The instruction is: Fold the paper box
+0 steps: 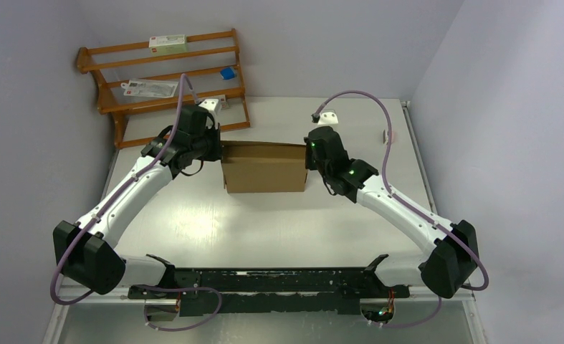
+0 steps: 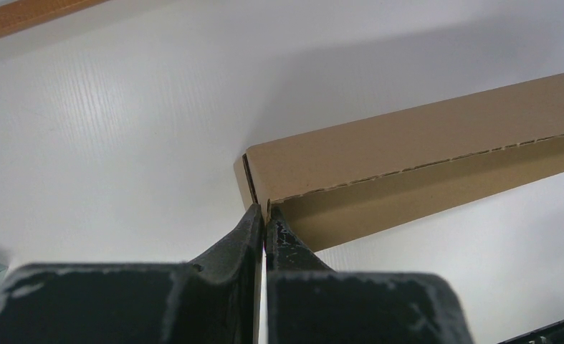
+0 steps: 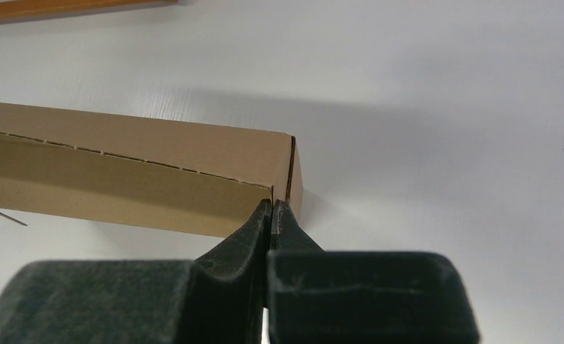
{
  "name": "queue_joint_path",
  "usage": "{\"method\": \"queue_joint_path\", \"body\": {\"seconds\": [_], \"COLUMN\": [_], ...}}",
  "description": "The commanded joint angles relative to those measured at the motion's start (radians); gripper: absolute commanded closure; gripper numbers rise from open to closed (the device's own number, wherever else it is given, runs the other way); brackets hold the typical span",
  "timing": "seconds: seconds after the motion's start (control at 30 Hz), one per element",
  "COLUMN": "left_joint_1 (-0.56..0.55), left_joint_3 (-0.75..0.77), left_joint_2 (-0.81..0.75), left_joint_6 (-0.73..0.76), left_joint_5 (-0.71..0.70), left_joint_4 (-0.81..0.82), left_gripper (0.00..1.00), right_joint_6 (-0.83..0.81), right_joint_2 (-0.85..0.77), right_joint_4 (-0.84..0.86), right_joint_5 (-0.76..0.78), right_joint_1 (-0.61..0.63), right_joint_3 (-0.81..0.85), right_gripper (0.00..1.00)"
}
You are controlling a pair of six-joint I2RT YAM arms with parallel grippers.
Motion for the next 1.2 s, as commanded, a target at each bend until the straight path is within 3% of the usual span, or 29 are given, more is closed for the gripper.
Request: {"method": "queue_joint_path", "body": {"seconds": [0.0,0.37,0.7,0.8,0.97,1.17], "left_joint_1": [-0.025,-0.029,-0.043,-0.044,-0.042,-0.030], "left_joint_3": [0.003,-0.137,-0.180,-0.165,-0.130,-0.100], "left_joint_2": [0.012,-0.048,-0.101,-0.136,-0.209,-0.263], "left_joint_6": [-0.018,-0.075,-0.074,-0.069,-0.061,-0.073], "left_joint_5": [0.107,0.142,0.081,0.054,-0.006,0.021], "left_joint_4": [-0.034,0.062,0.051,0.018,-0.016,-0.032], "left_gripper": [0.95,0.95,0.93,0.86,0.57,0.40], "right_joint_6": [0.026,0.074,0.087,0.085,0.089,0.114], "right_joint_2": [0.043,0.024,0.007,-0.018,-0.054,-0.082], "right_joint_4": [-0.047,0.019,0.013,-0.008,-0.037,-0.050], "right_joint_5": [-0.073,-0.106,-0.100,-0.073,-0.063,-0.093], "right_joint_1": [0.009,0.008,0.009,0.009,0.006,-0.003], "right_joint_3": [-0.023,-0.070,-0.067,-0.053,-0.028,0.005], "right_gripper": [1.00,1.00,1.00,0.99,0.77,0.62]}}
